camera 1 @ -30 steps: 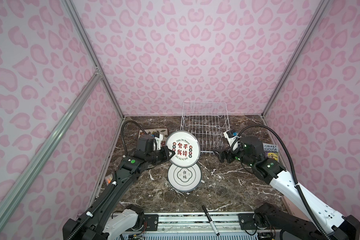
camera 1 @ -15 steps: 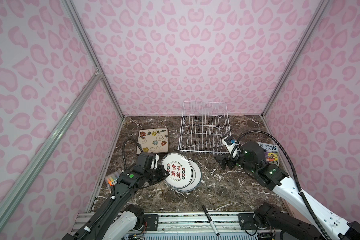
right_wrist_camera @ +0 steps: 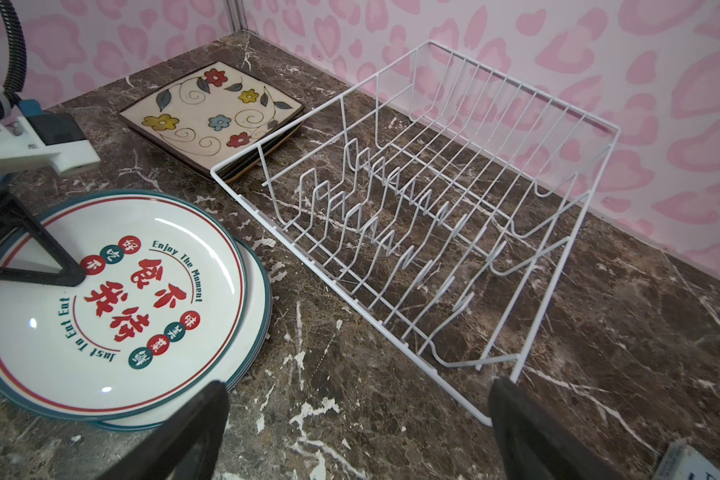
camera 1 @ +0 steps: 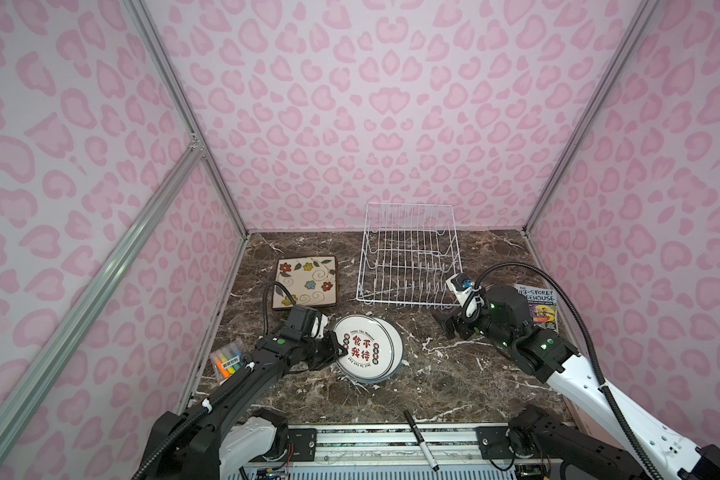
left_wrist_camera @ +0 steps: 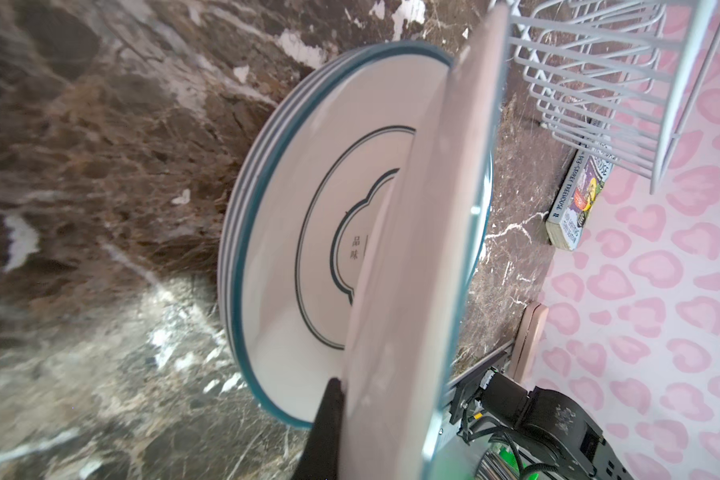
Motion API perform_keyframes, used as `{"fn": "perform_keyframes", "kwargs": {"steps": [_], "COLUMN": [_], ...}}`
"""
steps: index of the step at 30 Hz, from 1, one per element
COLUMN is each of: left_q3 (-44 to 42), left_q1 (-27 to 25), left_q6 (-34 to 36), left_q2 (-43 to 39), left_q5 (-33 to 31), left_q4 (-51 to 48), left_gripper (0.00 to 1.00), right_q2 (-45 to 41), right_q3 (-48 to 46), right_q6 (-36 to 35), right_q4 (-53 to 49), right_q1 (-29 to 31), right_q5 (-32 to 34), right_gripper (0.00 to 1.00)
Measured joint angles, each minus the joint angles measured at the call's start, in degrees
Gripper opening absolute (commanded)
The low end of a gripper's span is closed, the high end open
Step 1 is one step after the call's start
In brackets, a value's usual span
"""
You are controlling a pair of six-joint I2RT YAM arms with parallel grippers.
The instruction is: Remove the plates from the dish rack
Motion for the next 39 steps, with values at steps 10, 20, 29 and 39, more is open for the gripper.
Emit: {"fn": "perform_keyframes", "kwargs": {"steps": [10, 20, 29, 39], "left_q3": [4.5, 7.3, 10.6, 14.3], "left_q1": [-0.1, -0.5, -2.1, -4.9], "left_q6": [2.9, 5.2, 6.9, 9.6], "left_q2": [5.5, 7.7, 13.1, 17.2], "left_q5": [0.0, -3.4, -5.2, -7.8], "left_q4": [-1.9, -6.5, -8.0, -12.5], "left_gripper": [0.63, 0.84, 0.84, 0.85], "right_q2": [0.8, 1.9, 0.9, -1.4], "right_q3": [0.1, -0.5, -2.6, -5.0], "right_q6": [0.4, 1.5, 2.1, 3.4], "right_q4": [1.0, 2.6, 3.5, 4.4], "right_q1": [0.0, 0.0, 0.0, -0.1], "right_q5": [1.7, 1.7, 2.9, 5.2], "right_gripper": [0.99, 0.99, 0.99, 0.99]}}
